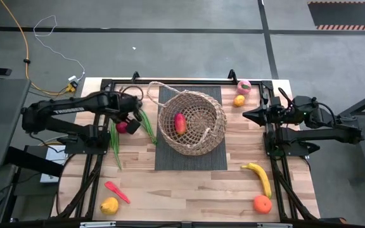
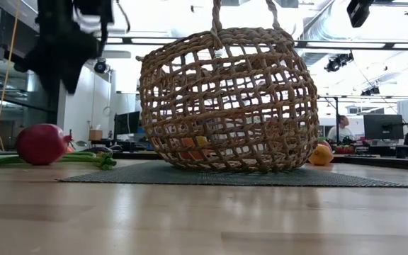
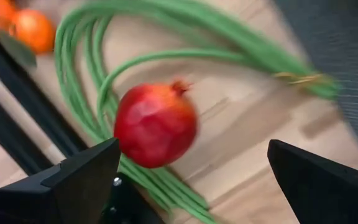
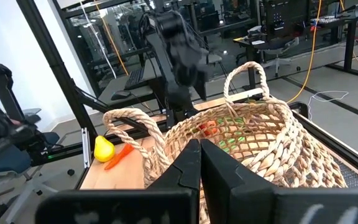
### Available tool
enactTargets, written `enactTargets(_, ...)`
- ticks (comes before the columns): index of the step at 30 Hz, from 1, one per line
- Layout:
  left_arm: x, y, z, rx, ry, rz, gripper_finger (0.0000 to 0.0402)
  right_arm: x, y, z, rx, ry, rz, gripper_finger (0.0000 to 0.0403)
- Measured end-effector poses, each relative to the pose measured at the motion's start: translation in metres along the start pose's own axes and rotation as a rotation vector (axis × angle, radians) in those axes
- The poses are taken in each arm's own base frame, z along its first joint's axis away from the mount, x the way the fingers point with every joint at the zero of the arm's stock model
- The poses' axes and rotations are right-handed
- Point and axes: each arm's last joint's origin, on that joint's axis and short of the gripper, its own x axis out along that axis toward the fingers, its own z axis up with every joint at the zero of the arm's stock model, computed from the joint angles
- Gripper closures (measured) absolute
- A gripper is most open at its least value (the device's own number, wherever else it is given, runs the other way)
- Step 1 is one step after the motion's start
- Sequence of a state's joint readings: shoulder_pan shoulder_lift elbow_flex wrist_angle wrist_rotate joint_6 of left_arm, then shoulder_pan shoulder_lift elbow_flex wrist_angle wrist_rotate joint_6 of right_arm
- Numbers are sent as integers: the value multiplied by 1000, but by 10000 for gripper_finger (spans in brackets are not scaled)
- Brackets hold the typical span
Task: Build produce basket
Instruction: Put the pomegranate into the woven basket
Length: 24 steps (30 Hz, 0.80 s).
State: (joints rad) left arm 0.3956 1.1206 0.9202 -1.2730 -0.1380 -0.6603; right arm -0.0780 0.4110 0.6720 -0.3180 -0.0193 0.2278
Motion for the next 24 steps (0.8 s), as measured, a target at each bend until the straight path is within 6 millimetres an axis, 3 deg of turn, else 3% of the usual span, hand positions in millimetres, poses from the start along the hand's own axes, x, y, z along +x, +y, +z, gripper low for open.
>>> enactTargets(8, 42, 8, -3, -38, 10, 31, 7, 0, 0, 0, 0, 0, 0, 403)
enactTargets(24, 73, 18, -9, -23, 13, 50, 7, 0, 0, 0, -1, 2, -1, 403)
